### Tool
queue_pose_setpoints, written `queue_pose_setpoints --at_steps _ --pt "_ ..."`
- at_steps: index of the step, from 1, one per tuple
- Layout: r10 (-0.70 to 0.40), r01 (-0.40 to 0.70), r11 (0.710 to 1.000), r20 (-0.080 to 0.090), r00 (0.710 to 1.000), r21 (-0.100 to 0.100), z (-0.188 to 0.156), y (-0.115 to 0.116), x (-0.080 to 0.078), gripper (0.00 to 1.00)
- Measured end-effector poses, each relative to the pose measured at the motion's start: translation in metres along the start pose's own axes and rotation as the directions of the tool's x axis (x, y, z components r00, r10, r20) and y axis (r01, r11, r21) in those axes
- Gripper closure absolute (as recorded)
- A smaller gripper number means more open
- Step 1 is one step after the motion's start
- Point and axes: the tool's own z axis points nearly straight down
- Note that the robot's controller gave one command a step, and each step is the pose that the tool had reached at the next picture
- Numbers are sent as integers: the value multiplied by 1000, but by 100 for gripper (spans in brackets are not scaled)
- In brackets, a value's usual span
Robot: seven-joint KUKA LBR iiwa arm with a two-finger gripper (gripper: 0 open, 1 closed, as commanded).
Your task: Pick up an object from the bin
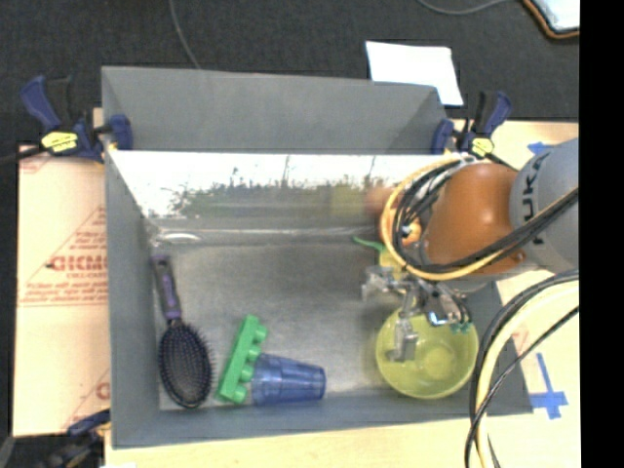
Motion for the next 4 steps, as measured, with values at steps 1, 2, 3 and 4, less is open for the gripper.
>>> queue_pose_setpoints --at_steps 1,2,3,4 --pt "44 -44 999 14 999 -2 -58 26 -15 0" --pt "4 -4 1000 20 1000 6 12 -11 19 100" --pt "3 -3 1000 21 1000 6 12 -11 19 100" --pt "-2 2 1000 35 999 11 -30 -11 30 100"
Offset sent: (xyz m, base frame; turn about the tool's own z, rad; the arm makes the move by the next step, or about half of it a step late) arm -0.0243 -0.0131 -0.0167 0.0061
